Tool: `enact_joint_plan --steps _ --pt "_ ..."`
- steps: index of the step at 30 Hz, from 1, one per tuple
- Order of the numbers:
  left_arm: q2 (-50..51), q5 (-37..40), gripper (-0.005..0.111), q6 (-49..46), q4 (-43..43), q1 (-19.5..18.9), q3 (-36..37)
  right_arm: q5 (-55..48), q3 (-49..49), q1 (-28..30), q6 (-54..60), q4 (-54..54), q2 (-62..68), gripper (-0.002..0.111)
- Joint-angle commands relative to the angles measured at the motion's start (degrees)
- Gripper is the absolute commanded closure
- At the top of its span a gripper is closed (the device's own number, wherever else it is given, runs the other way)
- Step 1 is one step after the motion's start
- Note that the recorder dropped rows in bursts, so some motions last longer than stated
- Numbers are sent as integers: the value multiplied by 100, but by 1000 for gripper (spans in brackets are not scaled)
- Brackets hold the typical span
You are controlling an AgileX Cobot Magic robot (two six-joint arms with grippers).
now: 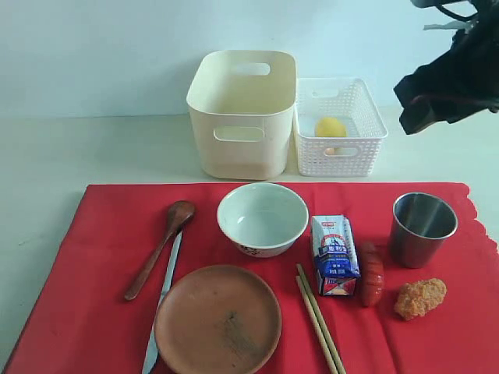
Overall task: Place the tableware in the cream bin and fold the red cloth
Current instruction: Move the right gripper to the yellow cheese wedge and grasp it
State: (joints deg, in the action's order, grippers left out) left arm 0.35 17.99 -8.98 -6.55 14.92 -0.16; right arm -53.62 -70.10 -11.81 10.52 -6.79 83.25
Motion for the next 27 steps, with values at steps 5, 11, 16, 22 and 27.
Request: enact_joint_plan --steps 5,11,16,22,27 --pt "-35 -39 107 -6 4 -19 16 234 1017 13 230 -383 -1115 53" --pt "-35 -39 107 -6 4 -19 16 1072 1912 -200 349 -427 -2005 53" --pt "-35 -39 107 -6 4 -19 16 1437 2354 -632 812 -527 -2342 53" --pt "-35 -39 107 -6 4 -19 16 1632 2677 -1189 1489 -530 -2327 53" --pt "-35 -39 107 -6 4 -19 16 1423 2910 -1519 2459 -530 -2327 53"
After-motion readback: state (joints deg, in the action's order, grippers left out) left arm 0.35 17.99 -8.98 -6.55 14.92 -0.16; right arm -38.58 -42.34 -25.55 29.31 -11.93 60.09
